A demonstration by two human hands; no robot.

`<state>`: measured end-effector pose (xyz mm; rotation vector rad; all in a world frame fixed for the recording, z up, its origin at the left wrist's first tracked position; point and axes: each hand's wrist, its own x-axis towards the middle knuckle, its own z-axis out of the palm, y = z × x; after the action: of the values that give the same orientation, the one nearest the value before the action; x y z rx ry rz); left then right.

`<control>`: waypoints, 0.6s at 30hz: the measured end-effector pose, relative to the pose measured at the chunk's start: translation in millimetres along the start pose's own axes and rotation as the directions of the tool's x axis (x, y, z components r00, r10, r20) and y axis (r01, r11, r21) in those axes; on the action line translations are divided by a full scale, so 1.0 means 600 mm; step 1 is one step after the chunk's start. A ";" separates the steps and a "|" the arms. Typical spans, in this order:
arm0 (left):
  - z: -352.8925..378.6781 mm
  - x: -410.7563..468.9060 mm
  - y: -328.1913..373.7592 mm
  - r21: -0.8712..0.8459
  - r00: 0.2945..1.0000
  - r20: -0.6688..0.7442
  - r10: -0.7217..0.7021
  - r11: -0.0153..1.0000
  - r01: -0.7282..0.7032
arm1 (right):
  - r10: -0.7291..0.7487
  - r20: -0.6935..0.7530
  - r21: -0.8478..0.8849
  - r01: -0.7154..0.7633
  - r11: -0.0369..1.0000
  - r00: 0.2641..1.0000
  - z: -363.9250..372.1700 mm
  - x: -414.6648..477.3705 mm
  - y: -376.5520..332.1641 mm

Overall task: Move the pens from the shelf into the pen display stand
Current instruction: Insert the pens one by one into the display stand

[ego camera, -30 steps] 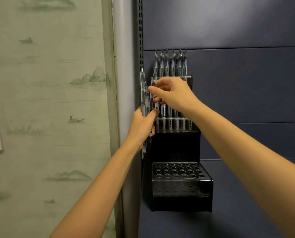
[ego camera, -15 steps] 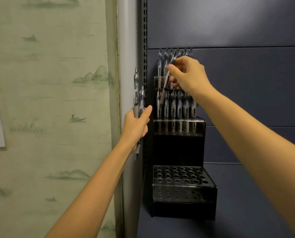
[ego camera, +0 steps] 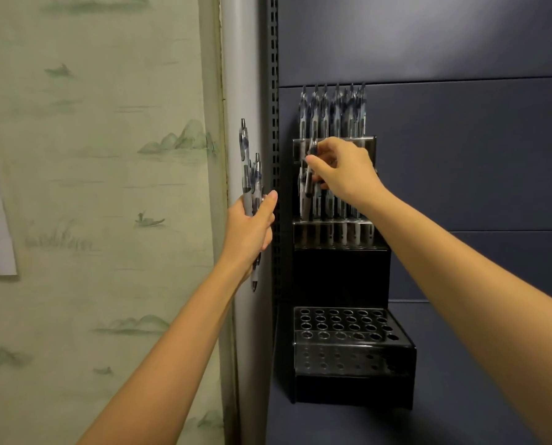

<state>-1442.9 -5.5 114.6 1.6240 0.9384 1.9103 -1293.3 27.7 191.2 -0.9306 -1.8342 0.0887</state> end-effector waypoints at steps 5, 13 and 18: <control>0.003 -0.012 0.008 -0.016 1.000 0.000 -0.005 1.000 0.005 | 0.027 0.157 -0.113 -0.010 0.994 0.987 0.016 -0.013 0.007; 0.003 -0.022 0.010 -0.017 1.000 -0.011 -0.026 1.000 0.026 | 0.055 0.091 -0.116 -0.044 0.992 0.994 0.022 -0.025 0.011; 0.009 -0.027 0.010 -0.021 1.000 0.009 -0.011 1.000 0.011 | -0.066 -0.074 -0.071 0.060 0.996 0.995 0.009 -0.034 -0.014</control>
<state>-1434.3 -20.1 109.0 1.6102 0.9193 1.8981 -1299.1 10.8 177.1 -0.9107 -1.8039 -0.0486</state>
